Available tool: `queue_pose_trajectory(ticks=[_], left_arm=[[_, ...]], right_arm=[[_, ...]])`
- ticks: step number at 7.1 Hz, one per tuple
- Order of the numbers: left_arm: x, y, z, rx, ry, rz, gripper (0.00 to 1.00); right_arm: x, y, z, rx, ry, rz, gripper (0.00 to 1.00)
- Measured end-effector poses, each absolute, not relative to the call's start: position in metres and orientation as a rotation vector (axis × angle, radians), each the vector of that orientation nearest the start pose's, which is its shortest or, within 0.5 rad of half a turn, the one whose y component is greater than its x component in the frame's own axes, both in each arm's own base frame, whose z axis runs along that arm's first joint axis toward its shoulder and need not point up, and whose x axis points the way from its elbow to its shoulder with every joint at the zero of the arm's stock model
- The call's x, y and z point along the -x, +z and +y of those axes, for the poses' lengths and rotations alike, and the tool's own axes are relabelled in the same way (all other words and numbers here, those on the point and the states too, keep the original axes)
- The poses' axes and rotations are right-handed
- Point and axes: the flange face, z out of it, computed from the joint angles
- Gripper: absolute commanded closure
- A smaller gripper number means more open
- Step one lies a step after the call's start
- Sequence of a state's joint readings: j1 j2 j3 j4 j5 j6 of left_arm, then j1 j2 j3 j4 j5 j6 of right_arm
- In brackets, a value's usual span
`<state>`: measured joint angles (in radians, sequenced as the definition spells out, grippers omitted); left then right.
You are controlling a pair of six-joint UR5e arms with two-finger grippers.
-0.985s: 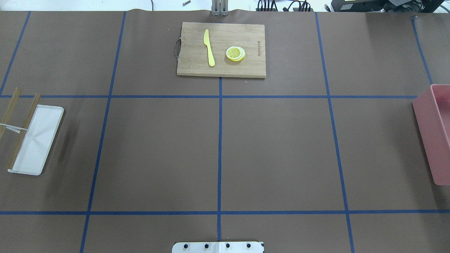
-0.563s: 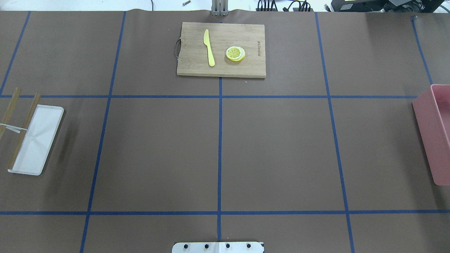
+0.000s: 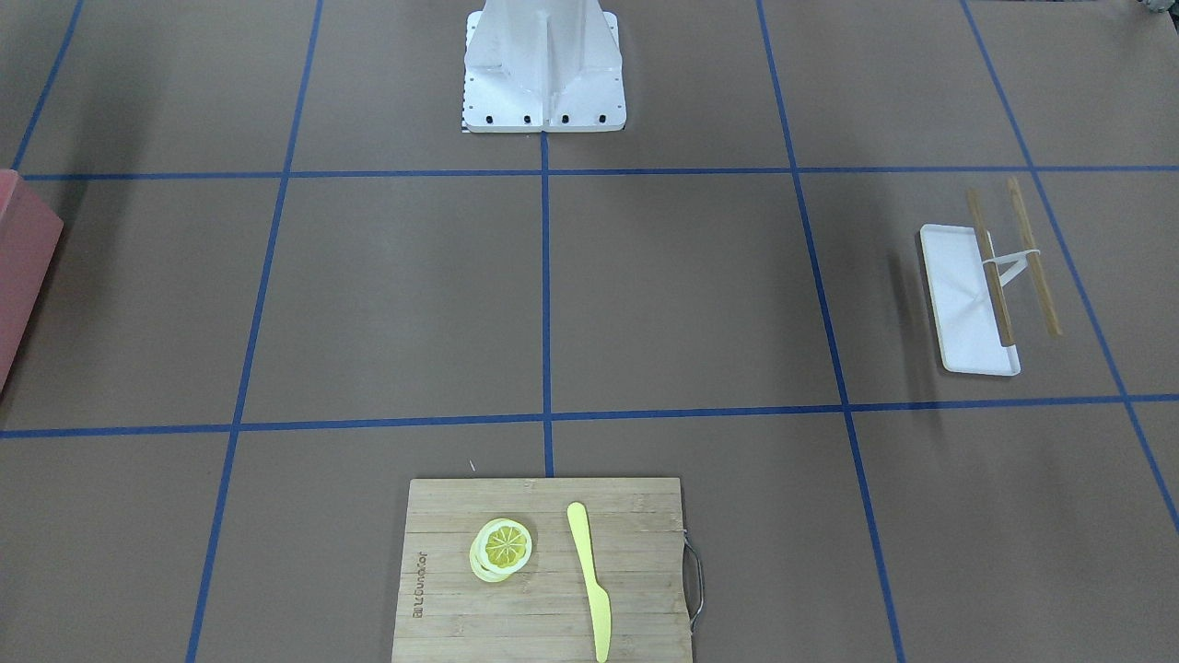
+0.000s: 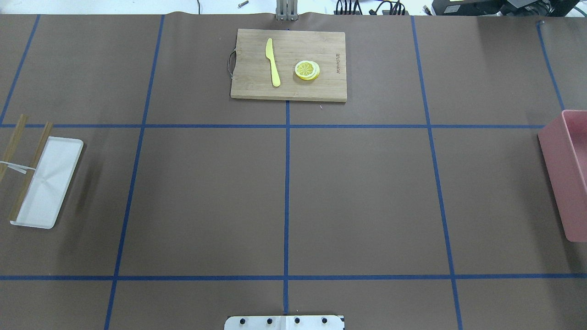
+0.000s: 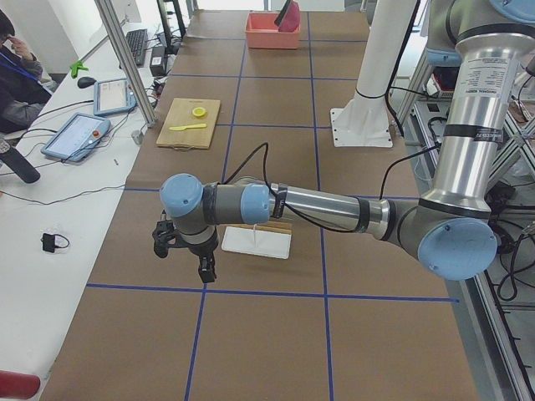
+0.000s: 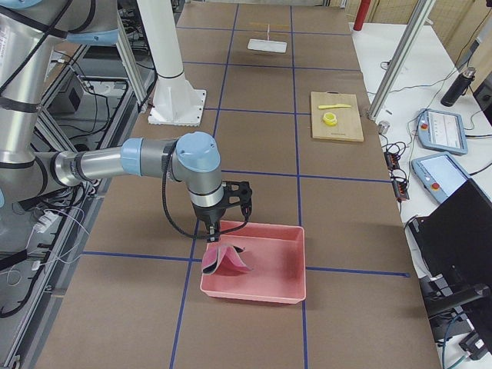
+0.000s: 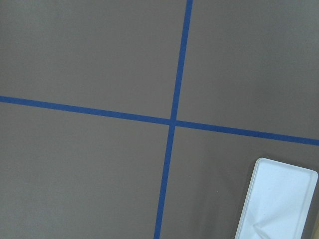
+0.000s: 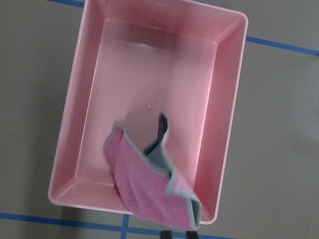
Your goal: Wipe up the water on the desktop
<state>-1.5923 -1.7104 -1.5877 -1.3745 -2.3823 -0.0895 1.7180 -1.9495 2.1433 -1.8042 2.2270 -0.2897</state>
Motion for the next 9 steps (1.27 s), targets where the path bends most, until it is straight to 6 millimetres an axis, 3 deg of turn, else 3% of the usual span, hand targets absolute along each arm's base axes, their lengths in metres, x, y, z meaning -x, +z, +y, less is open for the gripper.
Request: queue_pose_trajectory(ticks=[2,6,9], left_arm=[[0.073,0.595,-0.542,0.065,-0.121,0.810,0.02],[0.073,0.596,-0.542,0.069,-0.123,0.810,0.01],[0.073,0.599,-0.541,0.074,-0.124,0.809,0.01]], right_arm=[[-0.120,0.568,-0.319,-0.108,-0.120,-0.647,0.00],[-0.121,0.604,-0.324,-0.085,-0.106,-0.660,0.00],[-0.121,0.613,-0.335,-0.114,-0.109,-0.659,0.00]])
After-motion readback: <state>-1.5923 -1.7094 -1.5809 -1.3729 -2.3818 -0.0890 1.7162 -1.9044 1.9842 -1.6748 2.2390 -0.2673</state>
